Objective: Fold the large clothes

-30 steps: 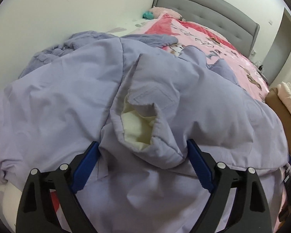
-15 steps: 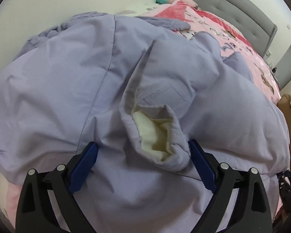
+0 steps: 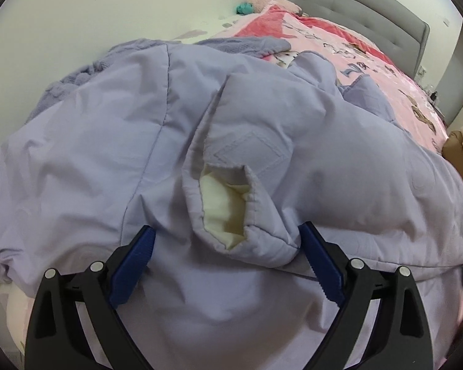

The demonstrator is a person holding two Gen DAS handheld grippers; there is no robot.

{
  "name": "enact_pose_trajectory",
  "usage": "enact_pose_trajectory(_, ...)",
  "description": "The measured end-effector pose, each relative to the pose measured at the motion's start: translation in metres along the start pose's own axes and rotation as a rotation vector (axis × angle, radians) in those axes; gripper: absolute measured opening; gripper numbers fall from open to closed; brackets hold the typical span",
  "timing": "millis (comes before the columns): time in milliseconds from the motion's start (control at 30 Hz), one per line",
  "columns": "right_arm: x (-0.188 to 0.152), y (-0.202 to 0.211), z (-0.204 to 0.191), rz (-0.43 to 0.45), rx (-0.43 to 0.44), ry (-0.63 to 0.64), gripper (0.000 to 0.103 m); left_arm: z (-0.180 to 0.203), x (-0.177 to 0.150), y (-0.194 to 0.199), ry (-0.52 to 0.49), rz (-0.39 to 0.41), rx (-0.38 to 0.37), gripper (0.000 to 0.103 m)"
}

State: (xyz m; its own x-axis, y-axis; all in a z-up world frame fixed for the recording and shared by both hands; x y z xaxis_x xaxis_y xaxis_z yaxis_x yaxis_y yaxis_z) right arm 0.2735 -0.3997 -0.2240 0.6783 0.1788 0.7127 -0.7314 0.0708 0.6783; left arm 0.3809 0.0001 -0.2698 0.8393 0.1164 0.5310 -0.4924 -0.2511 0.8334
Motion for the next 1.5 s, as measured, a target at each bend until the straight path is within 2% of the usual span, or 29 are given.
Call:
enact_pose_trajectory(100, -0.016, -0.01, 0.008, -0.077, 0.016, -0.048, 0.011, 0.016, -0.008, -0.001, -0.055, -0.005, 0.029, 0.096)
enact_pose_trajectory(200, -0.036, -0.044, 0.003, -0.188, 0.03, -0.051, 0.011, 0.018, -0.011, -0.006, -0.058, -0.023, 0.053, 0.096)
enact_pose_trajectory(233, -0.038, -0.047, 0.001, -0.183, 0.022, -0.063, 0.011, 0.017, -0.01, -0.008, -0.055, -0.031, 0.047, 0.097)
enact_pose_trajectory(300, -0.037, -0.04, 0.001, -0.142, 0.024, -0.086, 0.013, 0.012, -0.009, -0.007, -0.057, -0.031, 0.033, 0.097)
enact_pose_trajectory(333, -0.037, -0.033, 0.004, -0.126, 0.068, -0.118, 0.018, 0.007, -0.01, -0.002, -0.061, -0.015, 0.02, 0.097)
enact_pose_trajectory(367, -0.038, -0.028, 0.005, -0.116, 0.097, -0.132, 0.027, 0.003, -0.011, 0.004, -0.07, 0.009, 0.01, 0.097)
enact_pose_trajectory(400, -0.039, -0.017, 0.007, -0.092, 0.119, -0.134, 0.031, -0.002, -0.013, 0.012, -0.08, 0.042, 0.004, 0.097)
enact_pose_trajectory(433, -0.041, -0.004, 0.009, -0.066, 0.144, -0.122, 0.042, -0.01, -0.017, 0.026, -0.099, 0.104, 0.002, 0.097)
enact_pose_trajectory(467, -0.042, 0.011, 0.01, -0.037, 0.166, -0.118, 0.047, -0.014, -0.019, 0.033, -0.11, 0.14, 0.005, 0.097)
enact_pose_trajectory(500, -0.044, 0.024, 0.011, -0.016, 0.194, -0.126, 0.048, -0.02, -0.023, 0.043, -0.117, 0.183, 0.014, 0.097)
enact_pose_trajectory(567, -0.04, 0.059, 0.016, 0.08, 0.26, -0.169, 0.053, -0.035, -0.032, 0.065, -0.111, 0.287, 0.031, 0.097)
enact_pose_trajectory(633, -0.031, 0.085, 0.023, 0.175, 0.307, -0.214, 0.064, -0.039, -0.031, 0.082, -0.118, 0.353, -0.026, 0.097)
enact_pose_trajectory(700, -0.012, 0.097, 0.027, 0.235, 0.351, -0.254, 0.067, -0.032, -0.025, 0.093, -0.153, 0.372, -0.11, 0.098)
enact_pose_trajectory(733, 0.001, 0.095, 0.029, 0.253, 0.376, -0.271, 0.067, -0.023, -0.017, 0.096, -0.186, 0.358, -0.178, 0.098)
enact_pose_trajectory(800, 0.027, 0.083, 0.029, 0.266, 0.422, -0.297, 0.066, 0.001, 0.002, 0.091, -0.213, 0.292, -0.268, 0.098)
enact_pose_trajectory(900, 0.062, 0.036, 0.024, 0.194, 0.504, -0.312, 0.065, 0.042, 0.03, 0.066, -0.22, 0.118, -0.4, 0.098)
enact_pose_trajectory(967, 0.075, -0.007, 0.019, 0.112, 0.554, -0.346, 0.057, 0.054, 0.038, 0.049, -0.208, 0.053, -0.376, 0.098)
enact_pose_trajectory(1000, 0.077, -0.019, 0.015, 0.084, 0.548, -0.345, 0.056, 0.058, 0.041, 0.041, -0.2, 0.035, -0.359, 0.098)
enact_pose_trajectory(1067, 0.078, -0.05, 0.007, 0.011, 0.481, -0.326, 0.056, 0.063, 0.044, 0.02, -0.197, -0.013, -0.322, 0.098)
enact_pose_trajectory(1133, 0.072, -0.073, 0.005, -0.038, 0.454, -0.326, 0.055, 0.063, 0.037, 0.003, -0.198, -0.069, -0.308, 0.098)
enact_pose_trajectory(1233, 0.066, -0.095, 0.002, -0.06, 0.444, -0.342, 0.053, 0.057, 0.029, -0.004, -0.181, -0.072, -0.315, 0.098)
enact_pose_trajectory(1300, 0.061, -0.104, -0.003, -0.071, 0.432, -0.327, 0.053, 0.06, 0.025, -0.007, -0.2, -0.06, -0.29, 0.098)
enact_pose_trajectory(1500, 0.048, -0.102, -0.009, -0.074, 0.415, -0.322, 0.053, 0.065, 0.024, -0.013, -0.213, -0.062, -0.257, 0.098)
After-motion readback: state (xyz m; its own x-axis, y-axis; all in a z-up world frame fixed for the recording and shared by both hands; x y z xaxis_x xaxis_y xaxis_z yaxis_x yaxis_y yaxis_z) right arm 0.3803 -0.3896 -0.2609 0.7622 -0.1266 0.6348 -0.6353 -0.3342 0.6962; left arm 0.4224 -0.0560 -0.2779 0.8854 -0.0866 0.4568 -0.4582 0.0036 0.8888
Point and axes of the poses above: each gripper's, at about its wrist camera, not at the fingertips, and y roughly against the way its jaws point, z to its right, x to its top, the point moved 3 cm from there along -y, roughly the way its jaws point, and after that the axes turned 14 degrees about x, right-handed, at the moved point
